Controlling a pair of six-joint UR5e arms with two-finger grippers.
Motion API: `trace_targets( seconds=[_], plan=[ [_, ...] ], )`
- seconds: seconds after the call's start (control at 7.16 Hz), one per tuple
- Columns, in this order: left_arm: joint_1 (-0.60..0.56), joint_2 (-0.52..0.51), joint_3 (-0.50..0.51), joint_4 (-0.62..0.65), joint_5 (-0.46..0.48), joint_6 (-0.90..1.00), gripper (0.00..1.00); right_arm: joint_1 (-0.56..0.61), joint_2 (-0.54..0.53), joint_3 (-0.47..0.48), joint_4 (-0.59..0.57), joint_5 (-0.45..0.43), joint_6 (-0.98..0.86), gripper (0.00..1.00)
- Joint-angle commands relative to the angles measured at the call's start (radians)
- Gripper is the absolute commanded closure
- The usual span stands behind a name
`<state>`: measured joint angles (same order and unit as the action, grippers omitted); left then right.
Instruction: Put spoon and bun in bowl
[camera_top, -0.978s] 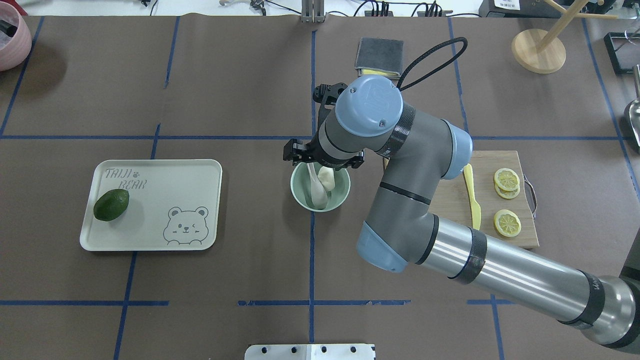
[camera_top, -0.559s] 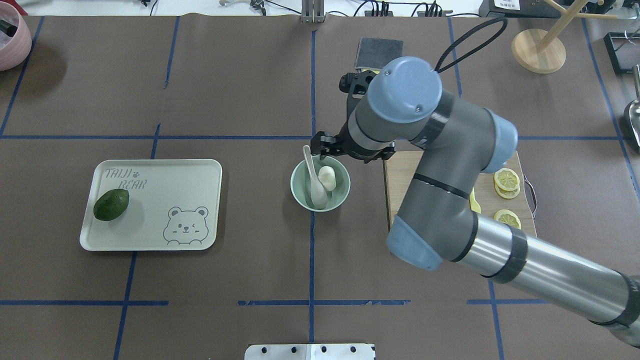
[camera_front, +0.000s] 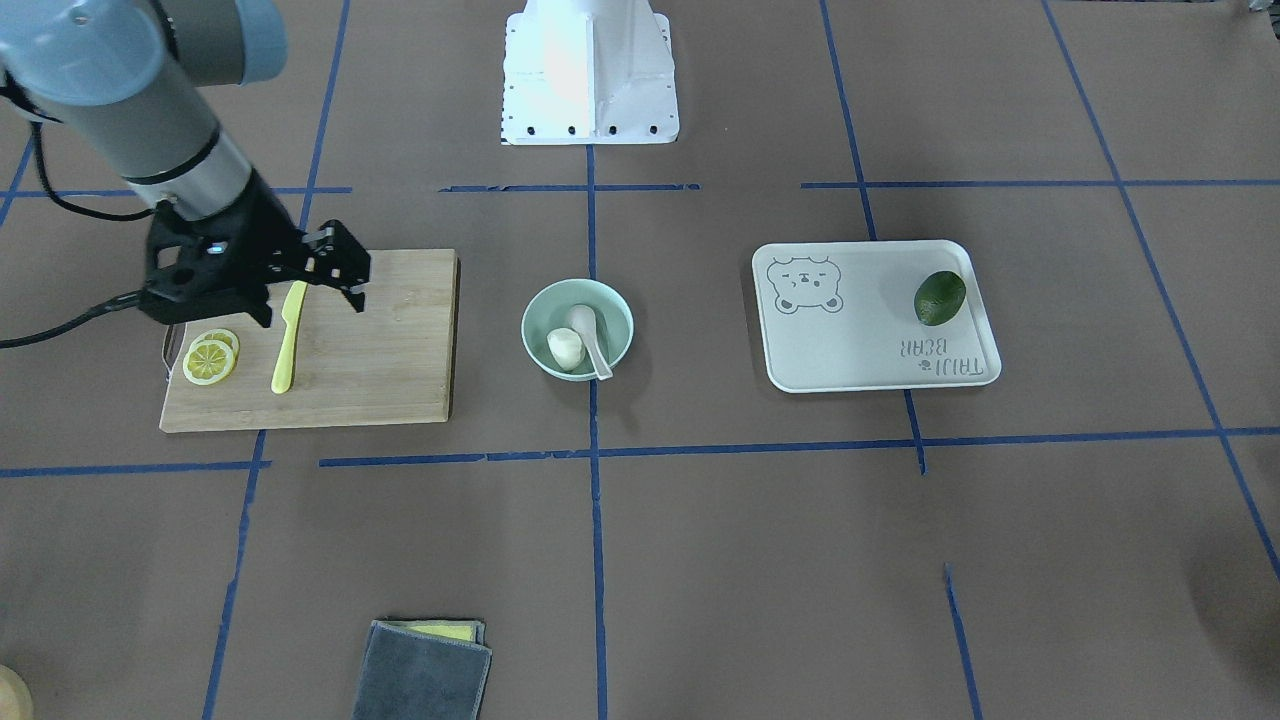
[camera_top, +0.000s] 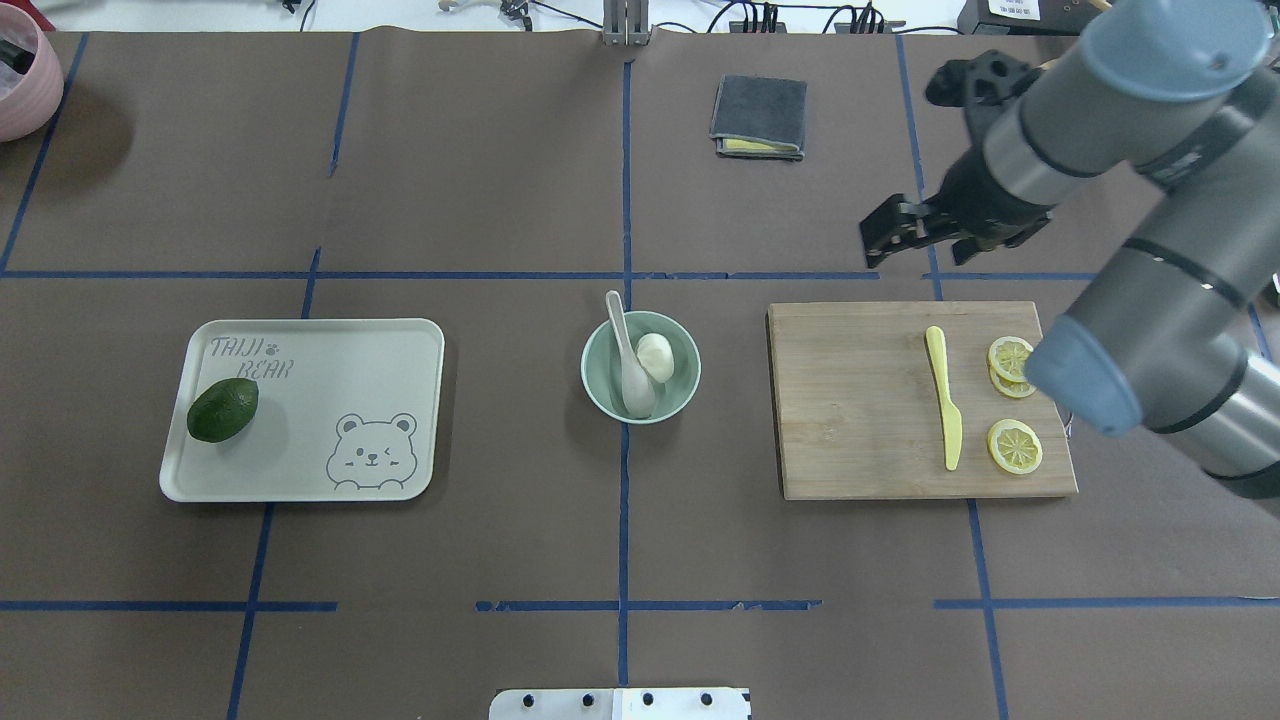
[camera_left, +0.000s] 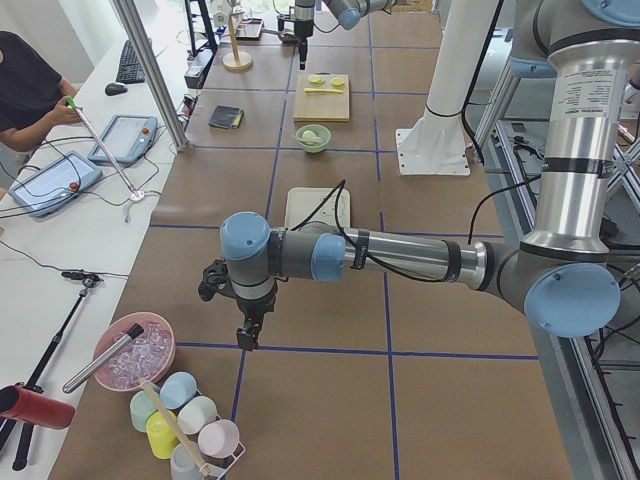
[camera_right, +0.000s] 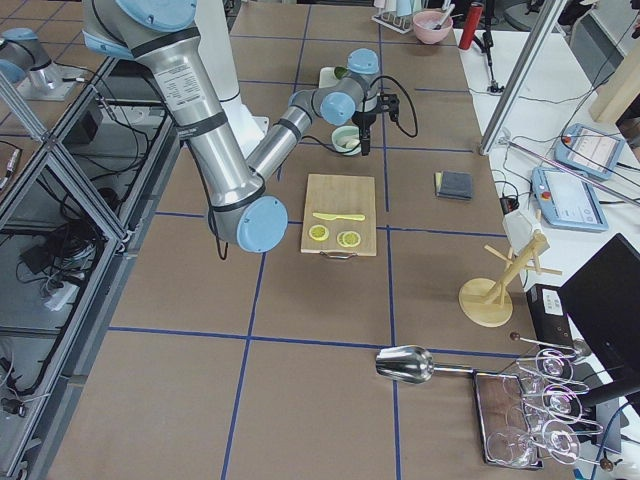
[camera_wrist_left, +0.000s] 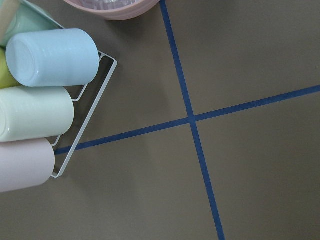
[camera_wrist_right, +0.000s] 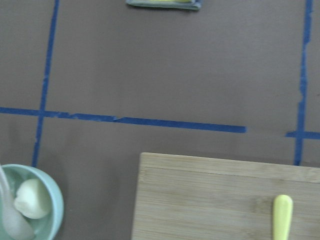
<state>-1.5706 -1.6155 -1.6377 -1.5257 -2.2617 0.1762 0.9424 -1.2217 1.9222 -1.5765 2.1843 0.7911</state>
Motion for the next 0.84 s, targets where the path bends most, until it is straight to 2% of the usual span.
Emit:
trace_targets(
  seconds=[0.0,0.14,0.42,0.7],
  plan=[
    [0.001,0.003,-0.004,-0.01,-0.089,-0.176,0.0,0.218,-0.206,0.003,0.003,0.101,-0.336,0.0],
    [0.001,0.032,-0.017,-0.014,-0.132,-0.191,0.0,0.299,-0.299,-0.017,0.004,0.129,-0.513,0.0],
    [0.001,0.034,-0.021,-0.014,-0.133,-0.192,0.0,0.448,-0.357,-0.119,0.0,0.13,-0.726,0.0],
    [0.001,0.034,-0.022,-0.014,-0.133,-0.189,0.0,0.579,-0.363,-0.254,0.001,0.161,-0.895,0.0]
  ],
)
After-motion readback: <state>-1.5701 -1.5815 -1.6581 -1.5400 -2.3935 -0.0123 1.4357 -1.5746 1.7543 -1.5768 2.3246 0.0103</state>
